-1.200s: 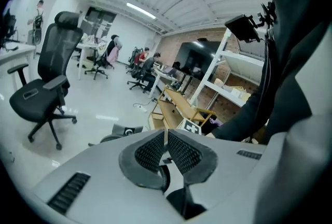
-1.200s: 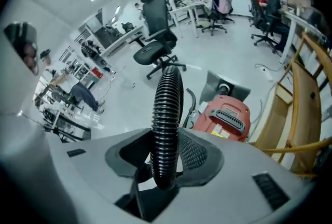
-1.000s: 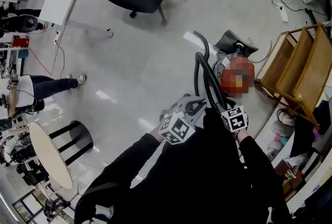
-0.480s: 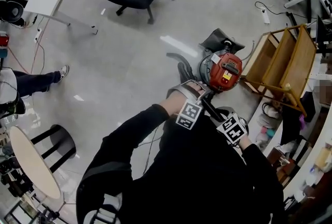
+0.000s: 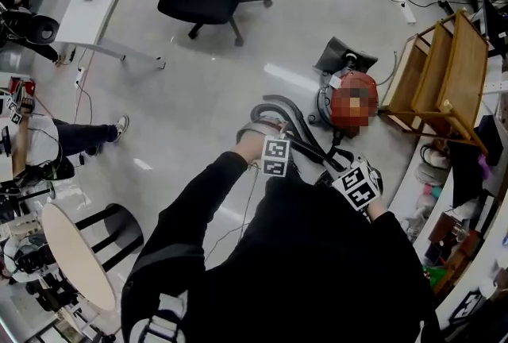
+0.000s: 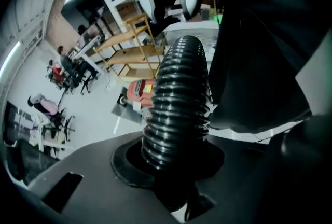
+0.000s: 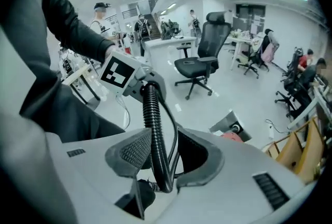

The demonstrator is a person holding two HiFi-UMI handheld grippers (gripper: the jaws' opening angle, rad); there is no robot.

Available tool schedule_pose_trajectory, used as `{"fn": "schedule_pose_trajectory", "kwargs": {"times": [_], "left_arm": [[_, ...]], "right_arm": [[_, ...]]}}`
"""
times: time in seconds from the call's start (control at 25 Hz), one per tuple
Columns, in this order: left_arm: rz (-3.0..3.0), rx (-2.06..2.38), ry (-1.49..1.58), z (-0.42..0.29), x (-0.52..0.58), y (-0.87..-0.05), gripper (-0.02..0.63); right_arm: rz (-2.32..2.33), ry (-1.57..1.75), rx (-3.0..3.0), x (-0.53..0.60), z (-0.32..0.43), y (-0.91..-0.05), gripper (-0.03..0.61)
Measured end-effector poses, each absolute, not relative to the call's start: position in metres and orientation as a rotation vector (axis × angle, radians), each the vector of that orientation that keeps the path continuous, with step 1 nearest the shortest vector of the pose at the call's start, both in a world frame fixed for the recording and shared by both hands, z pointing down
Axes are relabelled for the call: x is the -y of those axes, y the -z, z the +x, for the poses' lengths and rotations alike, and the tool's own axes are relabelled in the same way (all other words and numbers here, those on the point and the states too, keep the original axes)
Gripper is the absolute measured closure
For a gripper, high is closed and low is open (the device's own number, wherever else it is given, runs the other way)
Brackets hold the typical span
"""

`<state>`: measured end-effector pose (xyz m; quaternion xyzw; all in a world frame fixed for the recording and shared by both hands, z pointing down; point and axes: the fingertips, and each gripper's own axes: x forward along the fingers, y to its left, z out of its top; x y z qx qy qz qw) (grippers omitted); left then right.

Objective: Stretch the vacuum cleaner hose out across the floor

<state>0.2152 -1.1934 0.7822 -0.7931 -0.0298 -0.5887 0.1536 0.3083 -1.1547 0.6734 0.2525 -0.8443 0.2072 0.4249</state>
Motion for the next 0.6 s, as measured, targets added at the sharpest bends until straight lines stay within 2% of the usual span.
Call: {"fn": "schedule_pose_trajectory", "kwargs": {"times": [0.2,0.36,0.6], "left_arm": [[-2.256,-0.230,1.960,0.171,1.201,-0.756,0.483],[-2.344,-0.543,2.127,0.147,1.188,-0.739,0.483],[-2.496,-1.050,2.219,0.094,1.161,-0.708,0.485]], "right_arm": [[0.835,-0.732,2.219,1.143,0.380,-0.651,0.414],[0.863,-0.949,2.214,1.089,0.437,-0.685,0.419],[0.752,-1.032,2.170,1.017,0.453,-0.724,0.426]]}}
